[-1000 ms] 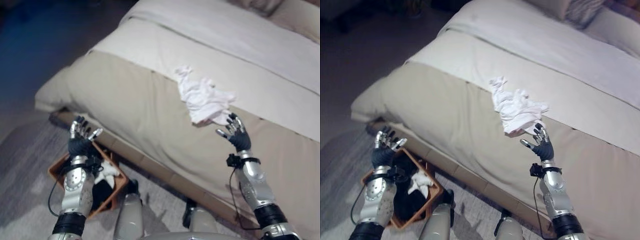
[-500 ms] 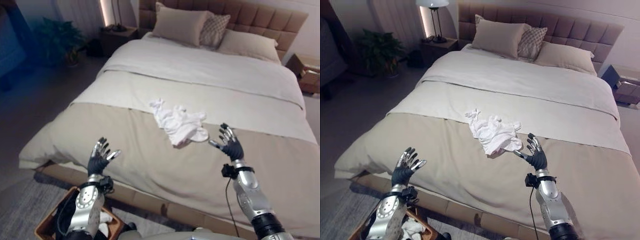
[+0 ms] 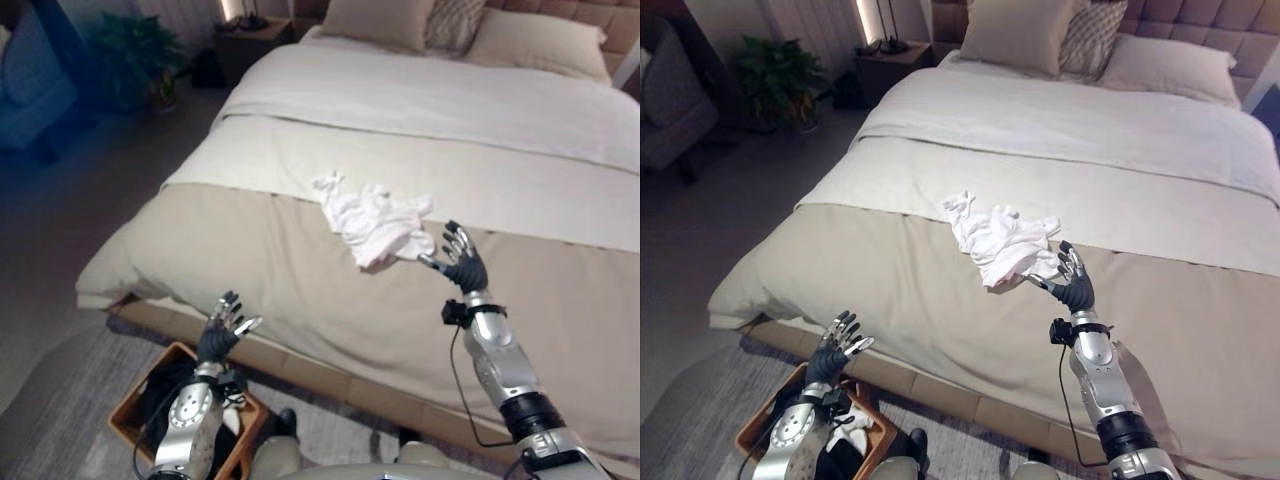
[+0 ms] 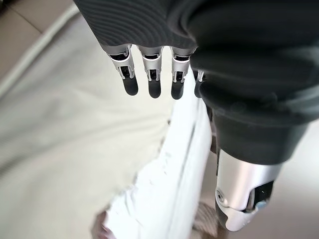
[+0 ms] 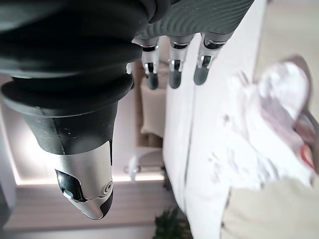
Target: Pick up clothes into the bucket
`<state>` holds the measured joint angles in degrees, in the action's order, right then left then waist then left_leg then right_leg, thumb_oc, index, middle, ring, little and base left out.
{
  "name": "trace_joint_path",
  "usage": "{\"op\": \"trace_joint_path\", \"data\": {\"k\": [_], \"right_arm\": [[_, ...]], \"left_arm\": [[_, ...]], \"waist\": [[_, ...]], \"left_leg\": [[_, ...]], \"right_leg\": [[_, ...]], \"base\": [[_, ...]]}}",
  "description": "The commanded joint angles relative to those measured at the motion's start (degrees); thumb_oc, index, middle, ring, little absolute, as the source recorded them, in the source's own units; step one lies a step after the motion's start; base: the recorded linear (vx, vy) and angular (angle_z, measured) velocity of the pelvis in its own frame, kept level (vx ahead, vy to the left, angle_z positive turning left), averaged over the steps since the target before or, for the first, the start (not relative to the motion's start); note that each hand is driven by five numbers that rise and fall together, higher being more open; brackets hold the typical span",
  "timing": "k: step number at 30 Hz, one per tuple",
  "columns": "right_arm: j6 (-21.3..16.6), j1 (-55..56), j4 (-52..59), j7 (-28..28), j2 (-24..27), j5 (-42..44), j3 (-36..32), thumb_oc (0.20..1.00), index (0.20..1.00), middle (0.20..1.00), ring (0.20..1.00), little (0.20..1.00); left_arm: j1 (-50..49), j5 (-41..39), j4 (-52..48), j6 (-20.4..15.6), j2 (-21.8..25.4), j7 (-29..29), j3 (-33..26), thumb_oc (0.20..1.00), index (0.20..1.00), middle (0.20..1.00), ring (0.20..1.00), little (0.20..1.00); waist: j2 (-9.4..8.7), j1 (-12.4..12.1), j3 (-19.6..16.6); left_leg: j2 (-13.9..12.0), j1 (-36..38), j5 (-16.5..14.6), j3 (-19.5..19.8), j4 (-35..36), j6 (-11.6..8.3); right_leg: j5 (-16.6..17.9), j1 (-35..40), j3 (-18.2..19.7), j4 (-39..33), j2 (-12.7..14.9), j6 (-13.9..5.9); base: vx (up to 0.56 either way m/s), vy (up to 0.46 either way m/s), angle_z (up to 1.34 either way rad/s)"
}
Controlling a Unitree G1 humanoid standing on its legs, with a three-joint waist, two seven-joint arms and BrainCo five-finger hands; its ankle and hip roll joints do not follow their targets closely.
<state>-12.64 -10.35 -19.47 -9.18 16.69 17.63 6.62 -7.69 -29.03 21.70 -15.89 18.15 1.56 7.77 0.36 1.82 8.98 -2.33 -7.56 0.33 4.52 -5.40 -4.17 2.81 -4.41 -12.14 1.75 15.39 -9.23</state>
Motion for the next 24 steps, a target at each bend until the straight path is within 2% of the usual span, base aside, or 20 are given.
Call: {"op": "trace_joint_path", "data": {"k": [1, 3, 5, 8, 10, 11, 13, 14, 16, 17, 18, 19, 21, 23, 24], "right_arm": [[-2.8, -0.2, 3.9, -0.1, -0.7, 1.1, -1.9, 1.0, 1.0, 1.0, 1.0, 1.0], [-2.7, 0.2, 3.5, 0.6, -1.1, 1.1, -1.6, 1.0, 1.0, 1.0, 1.0, 1.0], [-2.7, -0.3, 2.3, 1.3, -1.3, 1.3, -0.7, 1.0, 1.0, 1.0, 1.0, 1.0], [-2.2, -1.1, 1.7, 2.7, -0.6, 1.7, 1.3, 1.0, 1.0, 1.0, 1.0, 1.0], [-2.0, -0.4, 2.5, 3.2, 0.2, 2.3, 1.6, 1.0, 1.0, 1.0, 1.0, 1.0], [-1.9, -0.5, 2.6, 3.5, 0.3, 2.5, 2.1, 1.0, 1.0, 1.0, 1.0, 1.0], [-1.9, -0.7, 2.4, 3.2, 0.8, 3.0, 2.7, 1.0, 1.0, 1.0, 1.0, 1.0], [-2.0, -0.9, 2.3, 3.2, 1.0, 3.3, 3.1, 1.0, 1.0, 1.0, 1.0, 1.0], [-1.7, -0.7, 2.7, 3.1, 1.3, 3.6, 3.5, 1.0, 1.0, 1.0, 1.0, 1.0], [-1.5, -0.5, 2.6, 2.9, 1.3, 4.0, 3.5, 1.0, 1.0, 1.0, 1.0, 1.0], [-1.5, -0.4, 2.6, 2.8, 1.2, 4.4, 3.4, 1.0, 1.0, 1.0, 1.0, 1.0], [-1.5, -0.4, 2.6, 2.8, 1.2, 4.4, 3.3, 1.0, 1.0, 1.0, 1.0, 1.0], [-1.5, 0.0, 2.6, 2.6, 1.5, 4.3, 2.9, 1.0, 1.0, 1.0, 1.0, 1.0], [-1.6, 0.1, 2.8, 2.0, 1.5, 3.5, 2.6, 1.0, 1.0, 1.0, 1.0, 1.0], [-1.5, 0.4, 3.4, 2.0, 1.6, 3.0, 2.2, 1.0, 1.0, 1.0, 1.0, 1.0]], "left_arm": [[0.5, 3.9, -2.2, -2.4, 3.6, -0.9, -1.6, 1.0, 1.0, 1.0, 1.0, 1.0], [0.0, 4.9, -2.1, -2.5, 3.8, -0.5, -2.3, 1.0, 1.0, 1.0, 1.0, 1.0], [-0.4, 3.6, -2.0, -2.7, 3.5, 0.0, -3.6, 1.0, 1.0, 1.0, 1.0, 1.0], [-0.5, 1.9, -2.4, -3.1, 3.3, 0.3, -5.1, 1.0, 1.0, 1.0, 1.0, 1.0], [-0.1, 1.0, -2.1, -3.3, 3.2, 0.4, -5.5, 1.0, 1.0, 1.0, 1.0, 1.0], [0.0, 0.6, -2.1, -3.4, 3.0, 0.6, -6.0, 1.0, 1.0, 1.0, 1.0, 1.0], [-0.1, -0.7, -2.5, -3.3, 2.6, 0.6, -6.9, 1.0, 1.0, 1.0, 1.0, 1.0], [-0.2, -1.7, -2.5, -3.2, 2.3, 0.3, -7.2, 1.0, 1.0, 1.0, 1.0, 1.0], [-0.2, -3.1, -2.0, -3.0, 1.4, 0.6, -7.5, 1.0, 1.0, 1.0, 1.0, 1.0], [0.0, -2.9, -1.6, -2.9, 1.2, 0.9, -7.1, 1.0, 1.0, 1.0, 1.0, 1.0], [0.0, -2.6, -1.5, -2.9, 1.2, 0.9, -6.9, 1.0, 1.0, 1.0, 1.0, 1.0], [0.0, -2.6, -1.4, -2.9, 1.2, 0.9, -6.9, 1.0, 1.0, 1.0, 1.0, 1.0], [-0.9, -1.5, -1.0, -2.6, 1.2, 0.8, -6.6, 1.0, 1.0, 1.0, 1.0, 1.0], [-1.2, -0.5, -0.4, -2.3, 1.3, 0.7, -6.2, 1.0, 1.0, 1.0, 1.0, 1.0], [-1.3, -0.2, -0.1, -2.1, 1.3, 0.6, -6.3, 1.0, 1.0, 1.0, 1.0, 1.0]], "waist": [[-2.89, -0.8, -1.3], [-3.03, -1.0, -1.0], [-3.02, -2.0, -0.6], [-3.36, -2.1, -0.5], [-3.59, -1.4, -0.9], [-3.78, -1.8, -1.0], [-4.38, -2.1, -1.1], [-4.07, -2.3, -0.7], [-3.8, -2.7, 0.3], [-3.37, -2.8, 0.6], [-3.18, -3.1, 0.6], [-3.22, -3.1, 0.6], [-2.54, -4.3, 0.1], [-1.4, -4.6, -0.1], [-1.06, -4.7, -0.3]], "left_leg": [[0.6, -0.9, -0.9, -0.3, -1.4, 2.24], [0.6, 0.3, -1.6, -1.5, -2.0, 3.05], [-0.7, 1.9, -1.9, -3.3, -1.9, 3.33], [-2.8, 3.6, -1.2, -5.0, -0.4, 2.64], [-3.5, 3.2, -0.4, -4.3, -0.5, 2.12], [-4.1, 3.0, -0.5, -4.1, -1.4, 1.52], [-5.7, 1.4, -0.2, -3.4, -7.2, -0.12], [-6.6, 0.2, 0.6, -2.4, -11.0, -0.76], [-6.9, -2.1, 3.7, -1.0, -16.6, -1.21], [-7.0, -3.6, 5.9, -0.6, -16.2, -1.55], [-6.7, -4.9, 6.7, -0.4, -14.8, -1.74], [-6.7, -4.9, 6.7, -0.3, -14.7, -1.74], [-4.5, -8.3, 7.6, -0.7, -7.7, -1.65], [-4.8, -8.6, 10.2, -2.4, -3.5, -1.7], [-4.4, -7.8, 9.7, -2.7, -2.7, -1.42]], "right_leg": [[0.3, 1.9, 3.3, 4.8, 3.6, -3.72], [0.7, 1.4, 3.8, 6.8, 3.6, -3.87], [0.8, 0.4, 0.7, 9.1, 3.2, -3.74], [-0.1, 0.0, -1.4, 8.4, 0.1, -2.87], [-1.9, 0.7, 1.4, 7.1, -3.3, -1.52], [-2.5, 1.1, 0.5, 6.7, -3.6, -0.95], [-3.5, 3.6, -0.6, 5.0, -5.4, 0.68], [-4.1, 4.8, -1.2, 4.6, -6.3, 1.62], [-5.0, 6.6, -1.7, 4.4, -7.0, 2.96], [-5.3, 7.3, -2.4, 4.1, -7.0, 3.07], [-5.5, 7.8, -2.4, 3.8, -6.9, 2.99], [-5.5, 7.8, -2.5, 3.8, -6.8, 2.98], [-5.9, 9.0, -2.3, 2.9, -7.0, 2.58], [-6.6, 9.7, -2.3, 2.9, -7.4, 2.28], [-6.9, 10.3, -2.1, 3.1, -7.1, 2.2]], "base": [[0.08, 0.078, -0.41], [0.07, 0.047, -0.41], [0.04, 0.0, -0.5], [-0.01, -0.075, -0.68], [0.0, -0.159, -0.43], [0.04, -0.205, 0.02], [0.05, -0.271, 0.05], [0.04, -0.236, 0.05], [0.02, -0.123, 0.13], [0.04, -0.027, 0.06], [0.03, -0.004, 0.01], [0.13, 0.02, 0.18], [0.2, 0.045, 0.21], [0.2, 0.084, 0.01], [0.21, 0.101, -0.18]]}}
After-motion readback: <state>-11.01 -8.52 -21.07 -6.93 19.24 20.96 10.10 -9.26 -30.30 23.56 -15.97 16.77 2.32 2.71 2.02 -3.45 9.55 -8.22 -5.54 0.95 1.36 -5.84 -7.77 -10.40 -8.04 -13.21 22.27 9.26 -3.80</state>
